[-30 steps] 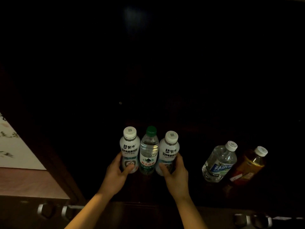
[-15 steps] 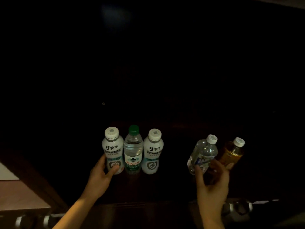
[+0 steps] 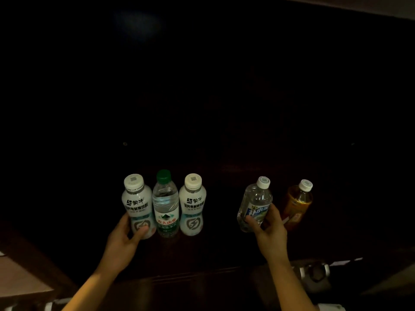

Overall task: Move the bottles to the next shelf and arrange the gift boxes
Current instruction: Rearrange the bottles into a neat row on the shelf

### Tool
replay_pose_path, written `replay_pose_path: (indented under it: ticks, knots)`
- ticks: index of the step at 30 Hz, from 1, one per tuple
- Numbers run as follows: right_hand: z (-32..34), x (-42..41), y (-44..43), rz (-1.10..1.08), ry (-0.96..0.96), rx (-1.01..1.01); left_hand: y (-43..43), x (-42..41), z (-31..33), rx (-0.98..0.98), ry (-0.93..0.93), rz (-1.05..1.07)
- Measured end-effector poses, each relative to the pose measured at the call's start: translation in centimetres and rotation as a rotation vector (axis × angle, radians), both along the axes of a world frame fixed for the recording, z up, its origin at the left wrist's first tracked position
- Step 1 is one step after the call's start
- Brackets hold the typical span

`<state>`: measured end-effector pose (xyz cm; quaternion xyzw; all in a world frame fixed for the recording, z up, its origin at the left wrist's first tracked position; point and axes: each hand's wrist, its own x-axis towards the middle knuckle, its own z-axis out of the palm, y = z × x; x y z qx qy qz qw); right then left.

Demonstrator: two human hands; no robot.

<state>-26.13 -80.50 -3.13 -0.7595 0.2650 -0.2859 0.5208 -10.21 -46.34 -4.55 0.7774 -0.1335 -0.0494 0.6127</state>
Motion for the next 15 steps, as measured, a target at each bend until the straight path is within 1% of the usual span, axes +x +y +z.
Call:
replay_pose_path:
  ticks: [9,15]
  knots:
    - [-0.4,3.0,5.3,0.115,-0.041,-0.019,0.1,-0.2,0.5,0.003,0.022,0.018]
    - [-0.4,4.3,7.6,0.155,-0.045,-0.015,0.1,-0.2,0.7,0.011,0.032,0.016]
